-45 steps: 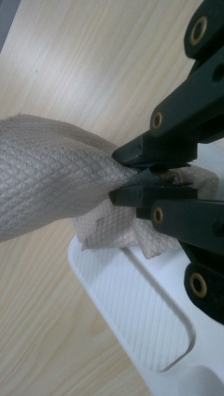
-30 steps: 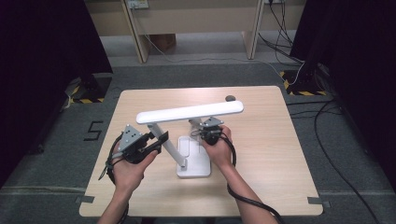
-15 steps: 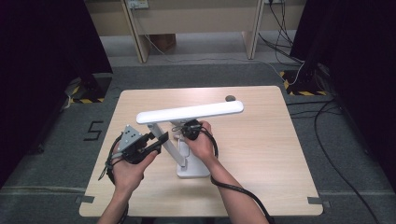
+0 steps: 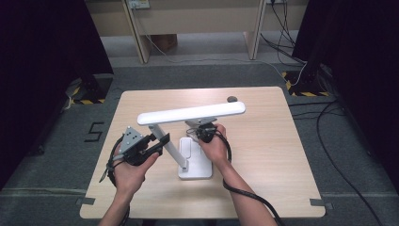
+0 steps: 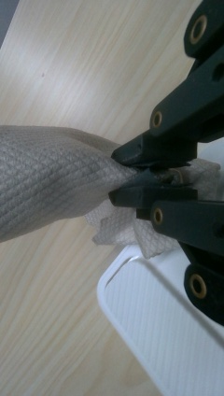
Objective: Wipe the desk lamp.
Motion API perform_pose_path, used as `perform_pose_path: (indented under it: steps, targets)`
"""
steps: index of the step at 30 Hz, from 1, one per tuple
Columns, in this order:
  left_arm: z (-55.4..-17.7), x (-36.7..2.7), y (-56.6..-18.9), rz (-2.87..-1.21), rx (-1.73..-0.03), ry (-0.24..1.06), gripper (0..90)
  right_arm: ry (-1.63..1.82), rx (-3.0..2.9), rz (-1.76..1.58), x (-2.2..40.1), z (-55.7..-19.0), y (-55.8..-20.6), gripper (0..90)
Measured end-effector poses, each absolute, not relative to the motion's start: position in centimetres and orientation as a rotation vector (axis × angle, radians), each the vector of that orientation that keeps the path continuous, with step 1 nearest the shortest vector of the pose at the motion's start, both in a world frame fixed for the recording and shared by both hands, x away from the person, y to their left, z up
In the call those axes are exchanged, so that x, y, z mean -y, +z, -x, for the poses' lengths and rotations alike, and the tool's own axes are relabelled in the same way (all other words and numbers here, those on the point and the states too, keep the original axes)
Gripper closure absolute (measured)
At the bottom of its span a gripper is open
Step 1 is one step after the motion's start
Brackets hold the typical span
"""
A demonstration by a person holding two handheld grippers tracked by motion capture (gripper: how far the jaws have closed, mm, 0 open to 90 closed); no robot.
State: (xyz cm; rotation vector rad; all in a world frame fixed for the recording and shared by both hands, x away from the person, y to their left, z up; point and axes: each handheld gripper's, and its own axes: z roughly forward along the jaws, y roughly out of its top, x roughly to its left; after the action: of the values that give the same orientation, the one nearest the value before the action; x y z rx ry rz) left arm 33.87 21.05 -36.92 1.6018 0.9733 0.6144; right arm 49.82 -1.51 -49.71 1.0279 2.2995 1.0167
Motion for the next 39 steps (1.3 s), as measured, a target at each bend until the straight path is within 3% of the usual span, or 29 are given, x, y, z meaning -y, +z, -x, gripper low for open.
perform_pose_path:
  steps: [18,28,39]
  targets:
    - [-33.8,-21.1,-37.0,-1.608,-0.977,0.612,60.7,0.981,-2.227,-1.106,5.6,-49.3,-49.7,81.6]
    - [-33.7,-21.1,-37.0,-1.607,-0.980,0.611,60.5,0.953,-2.116,-1.207,12.0,-48.1,-48.1,80.6]
    - [-33.6,-20.9,-37.1,-1.613,-0.981,0.619,60.1,0.891,-2.118,-1.328,15.9,-47.3,-49.9,78.4]
